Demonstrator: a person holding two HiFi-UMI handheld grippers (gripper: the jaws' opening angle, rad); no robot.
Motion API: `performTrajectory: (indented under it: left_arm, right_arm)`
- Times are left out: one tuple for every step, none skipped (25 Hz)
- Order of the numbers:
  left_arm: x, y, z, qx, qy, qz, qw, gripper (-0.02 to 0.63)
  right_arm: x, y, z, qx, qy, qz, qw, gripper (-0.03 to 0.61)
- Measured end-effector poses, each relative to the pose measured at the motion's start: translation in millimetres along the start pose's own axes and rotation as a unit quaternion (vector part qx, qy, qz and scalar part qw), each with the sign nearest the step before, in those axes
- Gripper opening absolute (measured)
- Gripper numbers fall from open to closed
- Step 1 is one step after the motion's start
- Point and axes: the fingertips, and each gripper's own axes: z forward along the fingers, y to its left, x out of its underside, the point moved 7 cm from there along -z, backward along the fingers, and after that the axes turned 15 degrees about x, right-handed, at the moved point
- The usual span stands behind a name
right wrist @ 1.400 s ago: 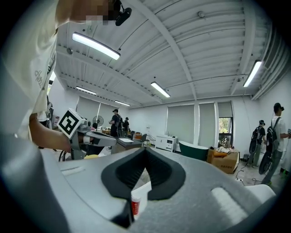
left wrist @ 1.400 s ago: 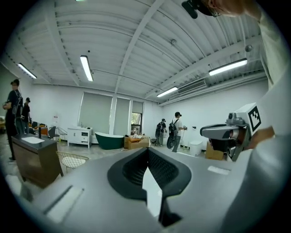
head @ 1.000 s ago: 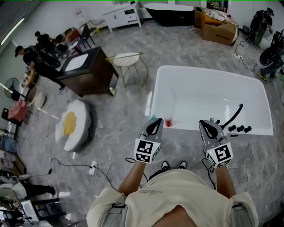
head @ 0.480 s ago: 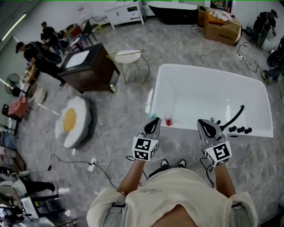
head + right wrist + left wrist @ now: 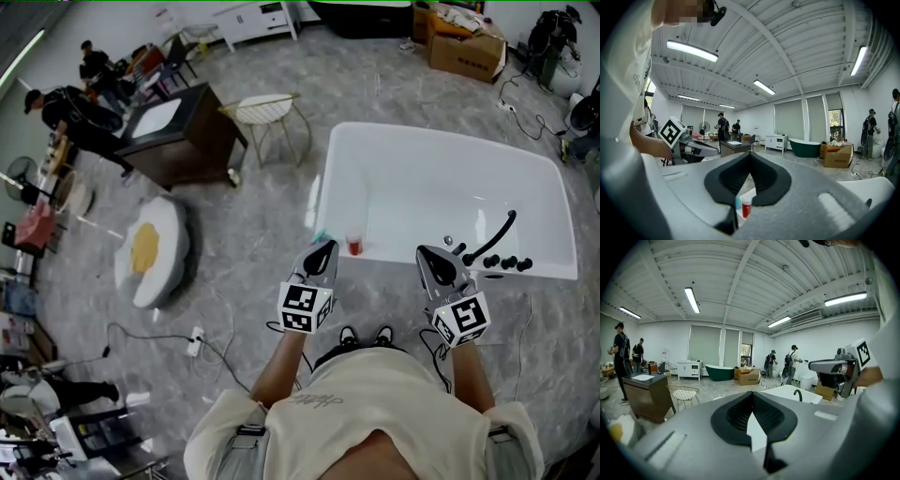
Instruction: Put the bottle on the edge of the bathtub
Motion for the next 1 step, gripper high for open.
performTrajectory:
  left_arm:
    - [0.3,-1.0,0.2,0.000,0.002,0.004,1.0000,0.017]
  right_arm:
    - [1.5,-0.2,-0.8,0.001,0.002,0.003,1.000,0.002]
